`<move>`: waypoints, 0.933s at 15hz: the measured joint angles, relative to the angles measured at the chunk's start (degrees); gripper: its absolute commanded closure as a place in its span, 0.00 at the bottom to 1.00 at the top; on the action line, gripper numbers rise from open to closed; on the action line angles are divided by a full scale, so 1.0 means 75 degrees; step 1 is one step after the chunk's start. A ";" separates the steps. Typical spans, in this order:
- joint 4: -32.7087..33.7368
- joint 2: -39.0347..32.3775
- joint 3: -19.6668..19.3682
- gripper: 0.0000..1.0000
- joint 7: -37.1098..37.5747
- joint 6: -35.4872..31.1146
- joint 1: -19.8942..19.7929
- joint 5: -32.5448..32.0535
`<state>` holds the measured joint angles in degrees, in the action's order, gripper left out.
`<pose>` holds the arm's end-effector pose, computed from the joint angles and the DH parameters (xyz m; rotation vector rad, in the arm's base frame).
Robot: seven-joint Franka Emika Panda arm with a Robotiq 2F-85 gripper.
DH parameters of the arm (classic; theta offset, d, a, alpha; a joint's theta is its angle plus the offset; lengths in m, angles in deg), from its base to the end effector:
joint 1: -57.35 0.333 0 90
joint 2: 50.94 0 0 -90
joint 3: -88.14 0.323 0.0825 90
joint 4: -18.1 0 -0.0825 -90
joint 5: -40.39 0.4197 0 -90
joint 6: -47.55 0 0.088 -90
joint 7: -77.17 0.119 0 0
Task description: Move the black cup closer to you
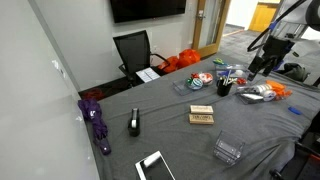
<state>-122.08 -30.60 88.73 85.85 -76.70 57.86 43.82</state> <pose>0.4670 0.0119 0.4154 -3.0756 0.2537 -0.1122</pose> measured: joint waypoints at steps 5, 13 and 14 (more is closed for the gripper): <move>0.0582 -0.0445 0.0015 0.00 0.0480 -0.0014 0.0052 0.0509; 0.0912 -0.0751 0.0106 0.00 0.0893 -0.0025 0.0071 0.0713; 0.0912 -0.0751 0.0106 0.00 0.0893 -0.0025 0.0071 0.0713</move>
<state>-115.24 -36.23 89.53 92.55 -76.88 58.40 49.16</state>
